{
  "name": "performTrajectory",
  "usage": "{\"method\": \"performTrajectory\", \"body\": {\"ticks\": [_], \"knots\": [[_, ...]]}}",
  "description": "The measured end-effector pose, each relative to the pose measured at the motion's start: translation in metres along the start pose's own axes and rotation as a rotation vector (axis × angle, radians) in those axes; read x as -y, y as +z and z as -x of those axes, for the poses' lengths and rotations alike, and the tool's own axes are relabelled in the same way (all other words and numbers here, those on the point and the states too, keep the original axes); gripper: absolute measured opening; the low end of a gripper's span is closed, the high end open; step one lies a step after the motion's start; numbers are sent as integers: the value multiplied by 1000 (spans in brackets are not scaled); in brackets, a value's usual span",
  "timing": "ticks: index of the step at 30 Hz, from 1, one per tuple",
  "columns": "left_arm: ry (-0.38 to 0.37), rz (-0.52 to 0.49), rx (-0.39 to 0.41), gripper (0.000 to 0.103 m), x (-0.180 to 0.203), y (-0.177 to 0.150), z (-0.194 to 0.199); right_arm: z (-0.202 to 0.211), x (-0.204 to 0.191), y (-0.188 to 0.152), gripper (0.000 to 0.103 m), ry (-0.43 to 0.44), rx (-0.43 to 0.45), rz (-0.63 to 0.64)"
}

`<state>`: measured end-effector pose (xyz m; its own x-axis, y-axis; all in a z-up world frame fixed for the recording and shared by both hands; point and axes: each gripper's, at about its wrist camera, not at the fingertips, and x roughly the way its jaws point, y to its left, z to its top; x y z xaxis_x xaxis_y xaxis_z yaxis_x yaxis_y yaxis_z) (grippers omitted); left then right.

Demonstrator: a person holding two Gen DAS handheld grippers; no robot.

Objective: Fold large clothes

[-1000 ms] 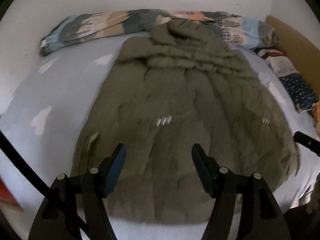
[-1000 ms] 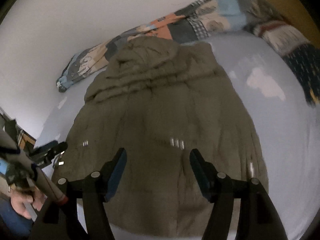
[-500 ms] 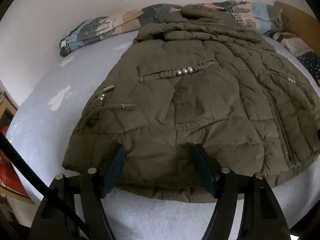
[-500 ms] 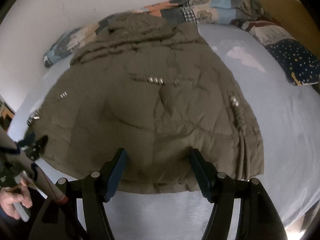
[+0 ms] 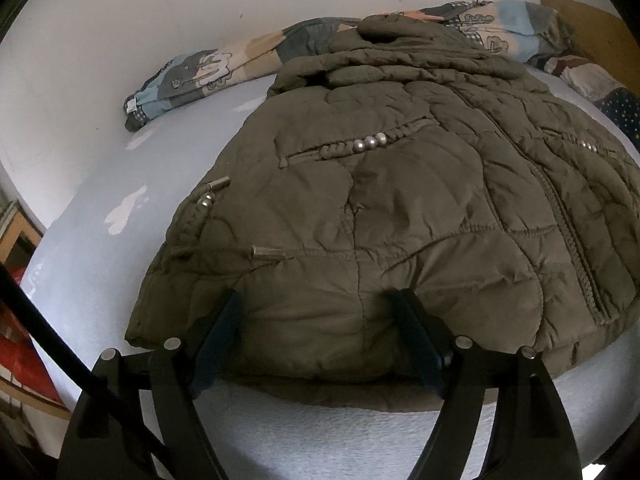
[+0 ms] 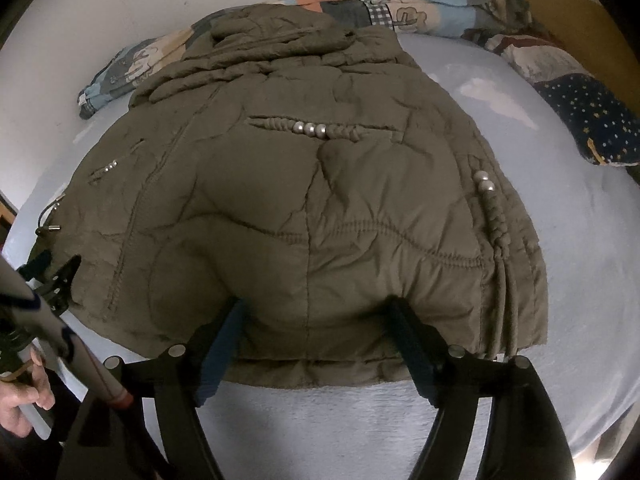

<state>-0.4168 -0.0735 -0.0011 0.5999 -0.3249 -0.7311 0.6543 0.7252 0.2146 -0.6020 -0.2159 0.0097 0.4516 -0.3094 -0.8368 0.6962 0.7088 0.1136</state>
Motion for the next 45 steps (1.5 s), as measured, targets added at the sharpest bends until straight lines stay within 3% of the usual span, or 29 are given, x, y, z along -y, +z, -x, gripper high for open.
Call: {"method": "performTrajectory", "body": {"ticks": [26,30,34,39,45], "knots": [[41,-39,37,80,5,-5,2,11,0,-4,83,15,34,10],[43,-39,37,80,6,-5,2,23,12,-1,83,18,81,-40],[43,-39,37,80,6,-5,3,20,29,-1,83,35,58,-124],[40,-39,36,80,6,-5,3,16,32,-2,84,53,39,-137],[41,-45,35,80,7,-5,5,36,54,7,84,64,131,-234]]}}
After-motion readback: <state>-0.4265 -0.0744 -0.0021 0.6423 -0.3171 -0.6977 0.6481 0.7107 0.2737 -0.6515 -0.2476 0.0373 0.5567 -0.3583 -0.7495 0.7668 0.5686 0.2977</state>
